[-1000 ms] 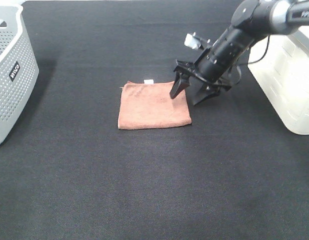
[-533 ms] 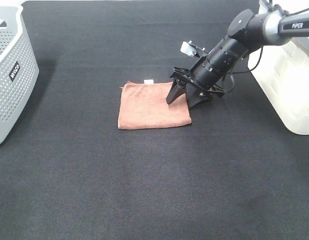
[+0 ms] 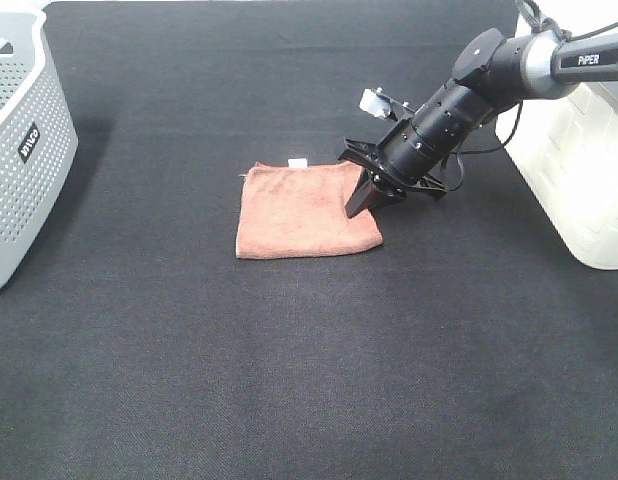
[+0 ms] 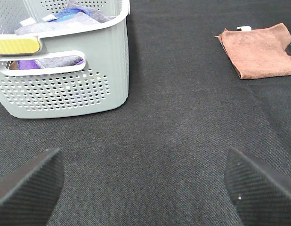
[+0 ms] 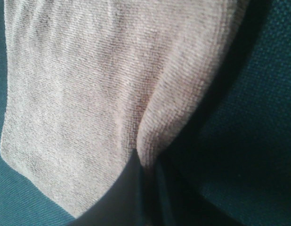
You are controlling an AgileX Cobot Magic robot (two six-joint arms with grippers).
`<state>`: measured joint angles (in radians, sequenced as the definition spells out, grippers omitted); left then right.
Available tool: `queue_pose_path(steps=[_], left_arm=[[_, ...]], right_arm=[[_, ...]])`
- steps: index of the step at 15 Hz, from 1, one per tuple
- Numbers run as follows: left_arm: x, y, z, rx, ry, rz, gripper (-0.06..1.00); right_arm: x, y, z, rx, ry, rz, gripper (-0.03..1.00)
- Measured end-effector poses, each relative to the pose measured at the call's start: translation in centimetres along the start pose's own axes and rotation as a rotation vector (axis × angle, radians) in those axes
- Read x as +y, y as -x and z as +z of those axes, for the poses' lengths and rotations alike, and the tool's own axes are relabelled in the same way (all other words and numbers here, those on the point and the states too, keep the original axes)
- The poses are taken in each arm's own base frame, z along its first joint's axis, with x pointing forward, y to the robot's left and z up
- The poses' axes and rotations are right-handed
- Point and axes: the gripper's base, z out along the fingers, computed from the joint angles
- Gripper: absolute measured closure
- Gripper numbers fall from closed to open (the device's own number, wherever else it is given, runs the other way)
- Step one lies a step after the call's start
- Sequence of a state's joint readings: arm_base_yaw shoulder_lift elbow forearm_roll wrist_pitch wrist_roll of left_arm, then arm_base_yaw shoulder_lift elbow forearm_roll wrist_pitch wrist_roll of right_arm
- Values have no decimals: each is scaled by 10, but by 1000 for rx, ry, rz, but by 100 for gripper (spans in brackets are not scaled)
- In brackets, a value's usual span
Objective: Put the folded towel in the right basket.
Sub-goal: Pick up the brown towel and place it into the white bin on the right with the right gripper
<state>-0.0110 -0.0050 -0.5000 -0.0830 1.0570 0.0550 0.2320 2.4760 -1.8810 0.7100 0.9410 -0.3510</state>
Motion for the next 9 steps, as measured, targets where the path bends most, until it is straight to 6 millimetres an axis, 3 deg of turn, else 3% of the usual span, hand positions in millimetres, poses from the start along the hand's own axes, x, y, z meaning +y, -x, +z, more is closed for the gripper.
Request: queue_pose_path(steps=[3, 9], left_arm=[[0, 0, 0, 0, 0, 0, 7], [0, 0, 0, 0, 0, 0, 7]], right_arm=[[5, 1, -7, -7, 4, -10, 97], [71, 4, -81, -69, -35, -209, 97]])
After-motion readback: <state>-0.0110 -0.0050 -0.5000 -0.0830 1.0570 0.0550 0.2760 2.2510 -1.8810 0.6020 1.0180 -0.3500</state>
